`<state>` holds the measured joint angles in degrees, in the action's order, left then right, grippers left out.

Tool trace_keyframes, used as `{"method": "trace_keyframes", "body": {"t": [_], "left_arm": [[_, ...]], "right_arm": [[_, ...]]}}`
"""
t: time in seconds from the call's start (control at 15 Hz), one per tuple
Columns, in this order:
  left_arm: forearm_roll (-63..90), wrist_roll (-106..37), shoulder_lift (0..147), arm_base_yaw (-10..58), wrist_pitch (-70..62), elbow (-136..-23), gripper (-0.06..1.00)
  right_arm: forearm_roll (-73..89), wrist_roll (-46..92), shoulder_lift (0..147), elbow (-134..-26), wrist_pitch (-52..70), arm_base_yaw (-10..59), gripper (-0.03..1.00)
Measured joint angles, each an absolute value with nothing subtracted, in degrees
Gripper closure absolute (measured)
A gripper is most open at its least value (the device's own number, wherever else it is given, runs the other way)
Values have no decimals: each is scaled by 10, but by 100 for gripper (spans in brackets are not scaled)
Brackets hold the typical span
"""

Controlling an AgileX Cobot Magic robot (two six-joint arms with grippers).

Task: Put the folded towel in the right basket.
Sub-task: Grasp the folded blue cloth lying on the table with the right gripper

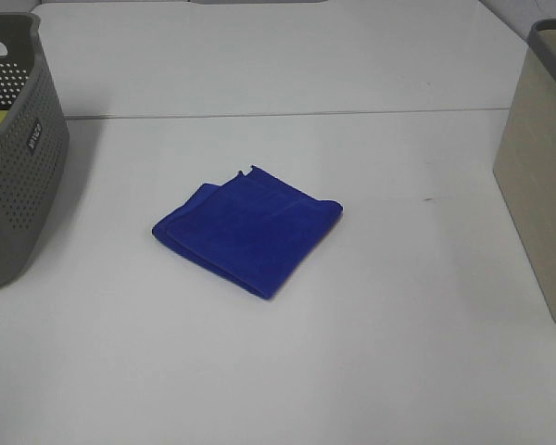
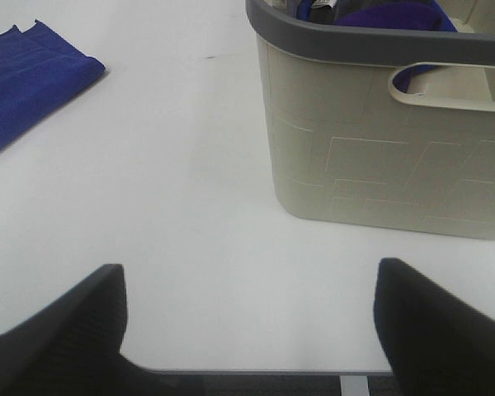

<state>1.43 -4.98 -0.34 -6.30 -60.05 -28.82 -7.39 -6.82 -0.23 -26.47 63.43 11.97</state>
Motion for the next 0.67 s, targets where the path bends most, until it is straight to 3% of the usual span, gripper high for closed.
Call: {"method": "trace_keyframes", "body": {"t": [0.67], "left_arm": [[14,-50,-3,-63,-600,-288,-4]], "right_arm": [[-74,-68,-2,-265,634,120,17]]}}
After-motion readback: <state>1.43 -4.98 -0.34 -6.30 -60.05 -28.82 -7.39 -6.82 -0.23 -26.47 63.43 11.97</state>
